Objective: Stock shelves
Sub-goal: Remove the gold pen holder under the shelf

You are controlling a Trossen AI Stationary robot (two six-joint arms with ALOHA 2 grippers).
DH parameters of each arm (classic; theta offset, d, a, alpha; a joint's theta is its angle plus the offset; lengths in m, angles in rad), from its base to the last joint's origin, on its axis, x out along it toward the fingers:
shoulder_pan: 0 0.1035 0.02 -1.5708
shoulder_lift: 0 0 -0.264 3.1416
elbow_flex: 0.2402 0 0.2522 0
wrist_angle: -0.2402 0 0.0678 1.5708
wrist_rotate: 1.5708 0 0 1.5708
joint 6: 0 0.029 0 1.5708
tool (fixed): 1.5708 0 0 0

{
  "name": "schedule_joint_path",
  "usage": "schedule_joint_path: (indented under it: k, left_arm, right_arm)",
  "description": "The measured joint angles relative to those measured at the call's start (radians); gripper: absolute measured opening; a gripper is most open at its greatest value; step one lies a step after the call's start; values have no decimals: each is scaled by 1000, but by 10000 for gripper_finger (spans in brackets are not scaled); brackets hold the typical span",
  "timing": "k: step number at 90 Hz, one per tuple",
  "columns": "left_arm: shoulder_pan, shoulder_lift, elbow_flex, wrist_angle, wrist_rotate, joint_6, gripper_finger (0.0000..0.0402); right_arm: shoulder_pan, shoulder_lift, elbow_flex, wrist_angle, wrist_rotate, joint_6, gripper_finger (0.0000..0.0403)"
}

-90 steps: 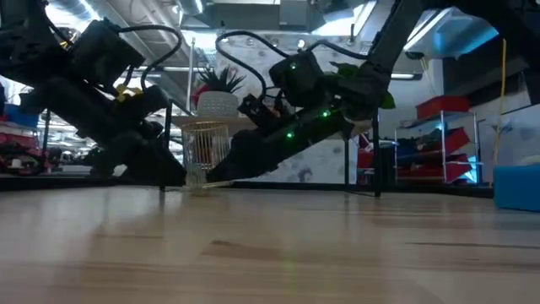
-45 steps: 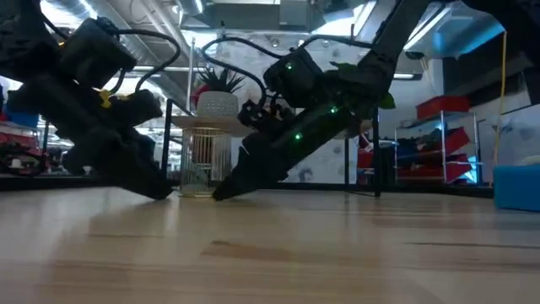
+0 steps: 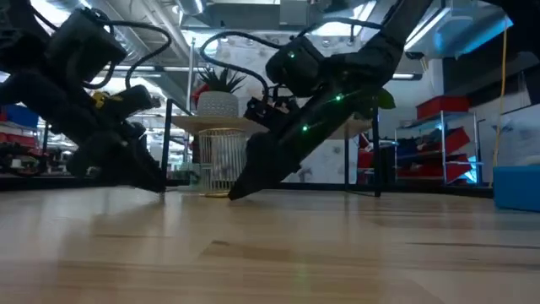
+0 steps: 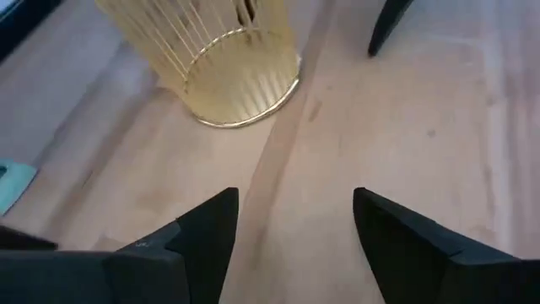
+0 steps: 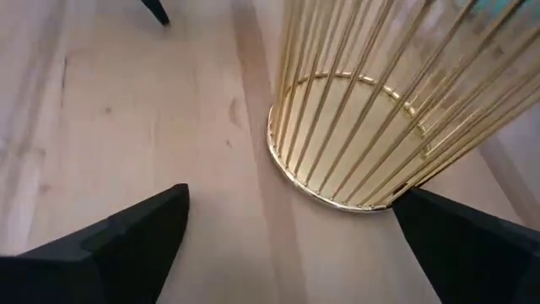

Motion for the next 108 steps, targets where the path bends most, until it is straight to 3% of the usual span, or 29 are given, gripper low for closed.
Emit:
schedule_joint_path:
  k: [18,36,56,80,108]
  left_arm:
    - [0,0,0,5,0,-3,220]
    - [0,-1,0,12,0,-15,220]
    - [0,-2,0,44,-26,-10,220]
    - [17,-2,1,98,16,48,220]
    - [114,-2,1,95,66,91,220]
  right_arm:
    - [31,-1,0,-13,-4,5,399]
    - [89,-4,5,-57,196,26,399]
    - [114,-5,5,-88,293,43,399]
    - [10,-6,-60,66,133,26,384]
    - [-59,-2,-79,137,128,-9,358]
